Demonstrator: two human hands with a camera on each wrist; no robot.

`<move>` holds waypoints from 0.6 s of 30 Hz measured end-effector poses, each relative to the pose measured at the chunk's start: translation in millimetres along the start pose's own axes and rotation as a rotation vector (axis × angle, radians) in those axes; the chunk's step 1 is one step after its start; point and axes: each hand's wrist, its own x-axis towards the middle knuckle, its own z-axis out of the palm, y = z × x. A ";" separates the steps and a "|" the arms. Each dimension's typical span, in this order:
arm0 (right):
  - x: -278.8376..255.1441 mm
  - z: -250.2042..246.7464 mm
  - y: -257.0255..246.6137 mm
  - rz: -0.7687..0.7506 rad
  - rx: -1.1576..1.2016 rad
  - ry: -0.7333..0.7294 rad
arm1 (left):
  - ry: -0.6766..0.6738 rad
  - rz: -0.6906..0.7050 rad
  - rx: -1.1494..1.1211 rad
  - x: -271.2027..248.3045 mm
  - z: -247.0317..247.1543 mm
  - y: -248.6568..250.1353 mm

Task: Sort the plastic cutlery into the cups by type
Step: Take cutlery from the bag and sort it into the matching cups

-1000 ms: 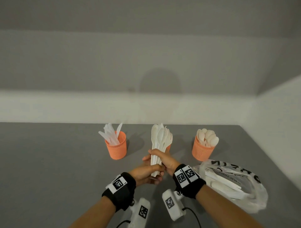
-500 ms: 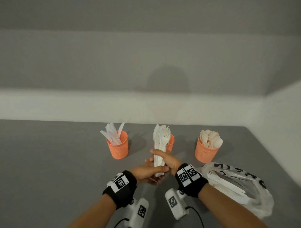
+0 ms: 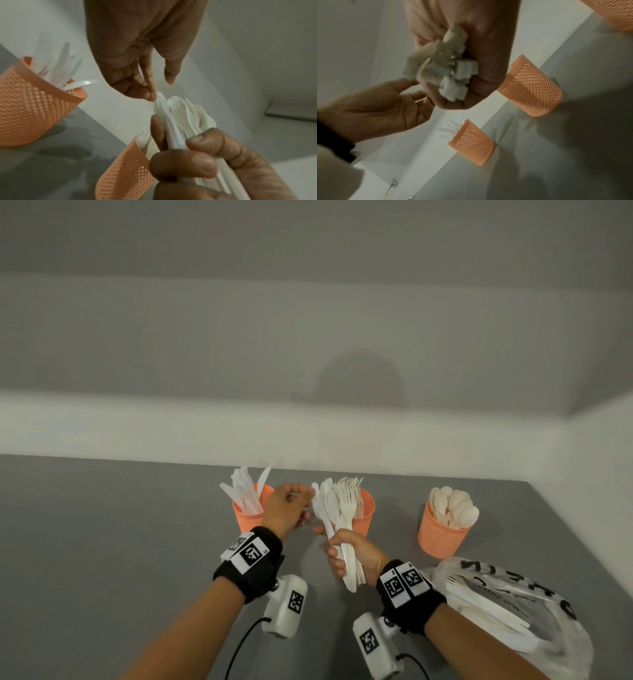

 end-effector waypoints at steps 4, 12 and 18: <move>0.6 0.5 -1.7 0.015 -0.020 -0.054 | 0.042 0.022 0.068 5.6 9.0 -4.2; 0.9 -2.7 1.2 -0.018 0.024 0.055 | 0.087 0.020 -0.088 5.8 12.3 -7.1; -2.4 -3.9 -2.4 0.010 -0.026 0.059 | -0.004 0.099 0.154 -3.9 18.7 -25.7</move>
